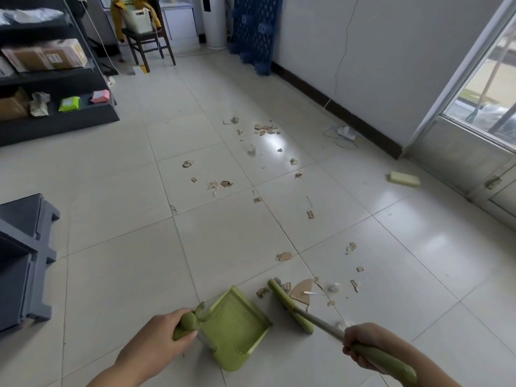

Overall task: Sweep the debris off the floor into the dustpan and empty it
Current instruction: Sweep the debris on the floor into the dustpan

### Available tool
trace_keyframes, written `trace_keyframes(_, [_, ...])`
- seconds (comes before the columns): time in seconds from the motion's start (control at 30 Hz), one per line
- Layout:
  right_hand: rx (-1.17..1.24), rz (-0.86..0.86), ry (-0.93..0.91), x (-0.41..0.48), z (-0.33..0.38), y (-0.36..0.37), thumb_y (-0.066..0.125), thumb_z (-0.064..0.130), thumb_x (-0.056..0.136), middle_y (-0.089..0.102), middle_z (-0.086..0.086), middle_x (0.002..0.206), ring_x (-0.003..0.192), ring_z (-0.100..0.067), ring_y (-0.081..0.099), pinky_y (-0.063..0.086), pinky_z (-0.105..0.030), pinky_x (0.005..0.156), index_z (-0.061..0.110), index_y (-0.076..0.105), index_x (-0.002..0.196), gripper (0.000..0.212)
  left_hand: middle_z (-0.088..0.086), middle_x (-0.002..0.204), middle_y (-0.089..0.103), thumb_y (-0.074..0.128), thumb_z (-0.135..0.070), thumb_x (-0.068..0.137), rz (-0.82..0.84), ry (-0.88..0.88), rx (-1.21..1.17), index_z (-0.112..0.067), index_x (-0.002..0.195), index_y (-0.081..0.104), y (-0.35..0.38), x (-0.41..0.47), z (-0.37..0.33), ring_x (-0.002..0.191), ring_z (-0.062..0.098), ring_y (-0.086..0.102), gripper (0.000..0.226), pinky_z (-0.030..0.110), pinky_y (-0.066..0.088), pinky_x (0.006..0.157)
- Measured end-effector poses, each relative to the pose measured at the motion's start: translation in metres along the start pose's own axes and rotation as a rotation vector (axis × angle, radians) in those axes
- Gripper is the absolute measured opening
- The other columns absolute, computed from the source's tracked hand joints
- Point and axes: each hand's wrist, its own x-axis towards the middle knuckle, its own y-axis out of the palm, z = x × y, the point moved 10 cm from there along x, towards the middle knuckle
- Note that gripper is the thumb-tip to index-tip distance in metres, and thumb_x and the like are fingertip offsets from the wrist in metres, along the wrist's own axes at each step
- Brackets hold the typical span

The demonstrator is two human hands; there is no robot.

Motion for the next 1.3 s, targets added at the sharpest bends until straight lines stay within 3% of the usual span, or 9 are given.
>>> trace_keyframes(0.17, [0.046, 0.011, -0.027, -0.017, 0.003, 0.007, 0.047, -0.008, 0.086, 0.056, -0.016, 0.06, 0.036, -0.019, 0.048, 0.036, -0.017, 0.034, -0.004, 0.058, 0.108, 0.025, -0.015, 0.087, 0.07, 0.066, -0.037, 0.082, 0.025, 0.019, 0.005, -0.05, 0.089, 0.055, -0.002, 0.02, -0.007, 0.081, -0.004, 0.064, 0.019, 0.015, 0.05, 0.072])
trace_keyframes(0.3, [0.045, -0.032, -0.081, -0.035, 0.003, 0.006, 0.052, -0.013, 0.076, 0.052, -0.021, 0.071, 0.039, -0.021, 0.047, 0.035, -0.017, 0.037, -0.016, 0.042, 0.127, 0.052, -0.015, 0.089, 0.07, 0.067, -0.037, 0.081, 0.037, 0.034, 0.013, -0.053, 0.087, 0.052, -0.003, 0.033, -0.013, 0.084, -0.005, 0.063, 0.022, 0.013, 0.049, 0.072])
trace_keyframes(0.37, [0.085, -0.039, -0.099, -0.044, 0.001, 0.004, 0.057, -0.012, 0.062, 0.053, -0.023, 0.075, 0.041, -0.022, 0.048, 0.035, -0.018, 0.037, -0.013, 0.049, 0.127, 0.065, -0.014, 0.091, 0.07, 0.067, -0.037, 0.082, 0.046, 0.043, 0.011, -0.051, 0.089, 0.053, -0.004, 0.041, -0.014, 0.084, -0.004, 0.064, 0.021, 0.013, 0.049, 0.073])
trace_keyframes(0.53, [0.159, -0.042, -0.134, -0.065, -0.008, -0.003, 0.063, -0.004, 0.04, 0.064, -0.028, 0.075, 0.045, -0.026, 0.054, 0.038, -0.022, 0.038, -0.009, 0.058, 0.114, 0.075, -0.014, 0.091, 0.07, 0.067, -0.033, 0.083, 0.089, 0.071, 0.01, -0.046, 0.089, 0.057, 0.001, 0.059, -0.024, 0.085, -0.004, 0.064, 0.017, 0.017, 0.05, 0.076])
trace_keyframes(0.63, [0.209, -0.054, -0.152, -0.072, -0.001, -0.004, 0.062, -0.006, 0.049, 0.064, -0.028, 0.076, 0.044, -0.026, 0.053, 0.039, -0.022, 0.038, -0.005, 0.058, 0.112, 0.063, -0.013, 0.091, 0.07, 0.066, -0.03, 0.084, 0.091, 0.093, 0.004, -0.048, 0.083, 0.055, -0.001, 0.069, -0.034, 0.086, -0.003, 0.064, 0.022, 0.018, 0.05, 0.077])
trace_keyframes(0.73, [0.339, -0.054, -0.165, -0.076, 0.012, -0.004, 0.054, -0.015, 0.077, 0.06, -0.026, 0.075, 0.039, -0.023, 0.049, 0.038, -0.02, 0.034, -0.002, 0.058, 0.102, 0.027, -0.012, 0.092, 0.068, 0.064, -0.032, 0.085, 0.087, 0.09, 0.006, -0.043, 0.089, 0.058, -0.004, 0.08, -0.04, 0.085, 0.003, 0.063, 0.013, 0.024, 0.051, 0.076])
trace_keyframes(0.8, [0.406, -0.057, -0.18, -0.079, 0.014, -0.007, 0.048, -0.013, 0.085, 0.059, -0.024, 0.074, 0.036, -0.021, 0.046, 0.037, -0.018, 0.032, -0.001, 0.057, 0.093, 0.017, -0.011, 0.092, 0.068, 0.064, -0.032, 0.085, 0.083, 0.098, 0.001, -0.038, 0.094, 0.06, -0.004, 0.086, -0.043, 0.085, 0.005, 0.063, 0.012, 0.026, 0.052, 0.076])
trace_keyframes(1.03, [0.592, -0.13, -0.151, -0.093, -0.009, -0.025, 0.048, -0.004, 0.09, 0.059, -0.019, 0.075, 0.03, -0.014, 0.046, 0.038, -0.016, 0.029, -0.004, 0.055, 0.09, 0.008, -0.01, 0.091, 0.067, 0.063, -0.03, 0.086, 0.089, 0.12, -0.018, -0.03, 0.096, 0.064, -0.003, 0.098, -0.06, 0.084, 0.005, 0.062, 0.01, 0.026, 0.05, 0.072])
trace_keyframes(1.3, [0.758, -0.159, -0.087, -0.101, -0.05, -0.041, 0.05, 0.004, 0.092, 0.058, -0.017, 0.079, 0.032, -0.013, 0.049, 0.043, -0.017, 0.031, -0.004, 0.055, 0.093, 0.01, -0.004, 0.085, 0.065, 0.062, -0.028, 0.088, 0.09, 0.119, -0.018, -0.024, 0.091, 0.063, 0.001, 0.097, -0.066, 0.073, 0.012, 0.058, 0.005, 0.023, 0.041, 0.057])
